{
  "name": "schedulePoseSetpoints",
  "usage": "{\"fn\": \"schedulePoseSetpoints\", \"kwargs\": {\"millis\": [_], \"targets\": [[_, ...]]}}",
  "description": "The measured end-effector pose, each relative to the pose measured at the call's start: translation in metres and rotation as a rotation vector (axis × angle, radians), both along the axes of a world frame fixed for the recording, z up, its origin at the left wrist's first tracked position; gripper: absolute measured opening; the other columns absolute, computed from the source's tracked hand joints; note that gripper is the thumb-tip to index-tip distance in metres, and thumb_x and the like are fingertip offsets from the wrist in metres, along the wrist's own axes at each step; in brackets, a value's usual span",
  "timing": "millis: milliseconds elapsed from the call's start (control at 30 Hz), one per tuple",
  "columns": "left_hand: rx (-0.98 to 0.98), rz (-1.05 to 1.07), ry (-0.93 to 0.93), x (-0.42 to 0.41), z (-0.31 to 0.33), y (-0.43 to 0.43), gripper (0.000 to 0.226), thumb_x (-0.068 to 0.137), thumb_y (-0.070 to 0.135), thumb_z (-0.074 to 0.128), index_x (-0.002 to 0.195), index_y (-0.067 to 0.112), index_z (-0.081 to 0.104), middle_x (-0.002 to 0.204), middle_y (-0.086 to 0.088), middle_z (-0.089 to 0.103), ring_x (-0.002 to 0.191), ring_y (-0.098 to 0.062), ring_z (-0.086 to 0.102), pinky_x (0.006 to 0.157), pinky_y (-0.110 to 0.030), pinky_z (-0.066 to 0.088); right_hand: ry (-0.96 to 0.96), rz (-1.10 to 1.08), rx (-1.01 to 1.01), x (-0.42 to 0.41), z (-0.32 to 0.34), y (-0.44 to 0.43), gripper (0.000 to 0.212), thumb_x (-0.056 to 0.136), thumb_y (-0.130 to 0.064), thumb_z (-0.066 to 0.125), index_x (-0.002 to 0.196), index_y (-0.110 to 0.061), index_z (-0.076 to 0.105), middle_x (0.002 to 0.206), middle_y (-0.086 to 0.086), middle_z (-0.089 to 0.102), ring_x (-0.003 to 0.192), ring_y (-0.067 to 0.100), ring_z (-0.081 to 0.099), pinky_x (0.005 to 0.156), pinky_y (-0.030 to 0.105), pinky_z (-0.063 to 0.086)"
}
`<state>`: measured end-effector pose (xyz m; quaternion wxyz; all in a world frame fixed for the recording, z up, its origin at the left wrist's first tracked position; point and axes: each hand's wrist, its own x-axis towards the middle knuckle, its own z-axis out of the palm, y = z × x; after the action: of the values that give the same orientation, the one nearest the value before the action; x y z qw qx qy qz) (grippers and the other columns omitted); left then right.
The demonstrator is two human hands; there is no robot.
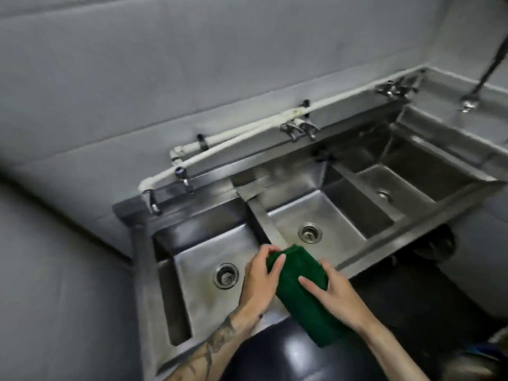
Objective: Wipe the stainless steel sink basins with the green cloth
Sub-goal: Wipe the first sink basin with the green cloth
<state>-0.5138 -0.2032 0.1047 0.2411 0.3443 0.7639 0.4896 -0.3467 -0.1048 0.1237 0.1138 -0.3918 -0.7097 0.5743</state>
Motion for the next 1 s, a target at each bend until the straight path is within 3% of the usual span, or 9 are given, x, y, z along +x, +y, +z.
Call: {"fn": "schedulePoseSetpoints", "kwargs": {"millis": [167, 233, 400, 567, 700, 833, 1000], "targets": [[-0.047, 0.168, 0.012, -0.125, -0.035, -0.086, 0.010, 0.105, 0.031, 0.064, 0.115, 0.028, 0.065, 0.110, 0.010, 0.072, 0.104, -0.003, 0.067, 0.096, -0.032, 0.056, 0.056, 0.143, -0.035, -0.140, -0.030, -0.068, 0.022, 0.094, -0.038, 0.070, 0.114, -0.030, 0.064, 0.104, -0.010, 0.076, 0.099, 0.008, 0.072, 0.093, 0.042, 0.057], [-0.081, 0.197, 0.032, -0.162, -0.050, -0.112, 0.015, 0.107, 0.032, 0.061, 0.121, 0.029, 0.064, 0.117, 0.007, 0.070, 0.110, -0.007, 0.066, 0.099, -0.033, 0.055, 0.086, 0.160, -0.076, -0.181, -0.050, -0.090, 0.022, 0.097, -0.035, 0.068, 0.118, -0.028, 0.064, 0.107, -0.005, 0.076, 0.102, 0.013, 0.072, 0.094, 0.045, 0.057], [-0.152, 0.258, 0.030, -0.227, -0.095, -0.156, 0.027, 0.108, 0.031, 0.058, 0.133, 0.023, 0.062, 0.124, 0.009, 0.060, 0.120, -0.010, 0.061, 0.107, -0.029, 0.050, 0.086, 0.225, -0.156, -0.260, -0.095, -0.121, 0.023, 0.099, -0.032, 0.065, 0.121, -0.029, 0.063, 0.108, -0.008, 0.074, 0.103, 0.012, 0.071, 0.088, 0.033, 0.059], [-0.221, 0.299, 0.046, -0.284, -0.146, -0.164, 0.034, 0.110, 0.035, 0.053, 0.142, 0.026, 0.057, 0.130, 0.011, 0.056, 0.115, -0.003, 0.060, 0.104, -0.035, 0.055, 0.095, 0.244, -0.218, -0.330, -0.149, -0.111, 0.022, 0.101, -0.026, 0.062, 0.123, -0.025, 0.062, 0.107, -0.009, 0.074, 0.099, 0.011, 0.072, 0.076, 0.022, 0.057], [-0.392, 0.301, 0.376, -0.330, -0.196, -0.167, 0.048, 0.108, 0.045, 0.036, 0.141, 0.018, 0.059, 0.140, -0.002, 0.058, 0.132, -0.019, 0.053, 0.116, -0.041, 0.045, 0.080, 0.240, -0.238, -0.381, -0.210, -0.095, 0.021, 0.102, -0.027, 0.059, 0.123, -0.026, 0.060, 0.102, -0.012, 0.074, 0.095, 0.010, 0.072, 0.073, 0.023, 0.057], [-0.552, 0.287, 0.593, -0.372, -0.234, -0.169, 0.047, 0.110, 0.039, 0.033, 0.144, 0.016, 0.056, 0.158, -0.013, 0.049, 0.149, -0.032, 0.043, 0.124, -0.049, 0.033, 0.074, 0.226, -0.264, -0.428, -0.266, -0.084, 0.020, 0.102, -0.026, 0.059, 0.122, -0.025, 0.061, 0.100, -0.016, 0.074, 0.093, 0.006, 0.072, 0.070, 0.016, 0.054], [-0.656, 0.257, 0.739, -0.397, -0.260, -0.163, 0.054, 0.110, 0.042, 0.033, 0.153, 0.014, 0.048, 0.164, -0.014, 0.045, 0.154, -0.032, 0.040, 0.128, -0.052, 0.027, -0.030, 0.232, -0.300, -0.477, -0.340, -0.077, 0.035, 0.097, -0.043, 0.060, 0.129, -0.028, 0.057, 0.117, -0.002, 0.073, 0.104, 0.017, 0.072, 0.087, 0.037, 0.059]]}}
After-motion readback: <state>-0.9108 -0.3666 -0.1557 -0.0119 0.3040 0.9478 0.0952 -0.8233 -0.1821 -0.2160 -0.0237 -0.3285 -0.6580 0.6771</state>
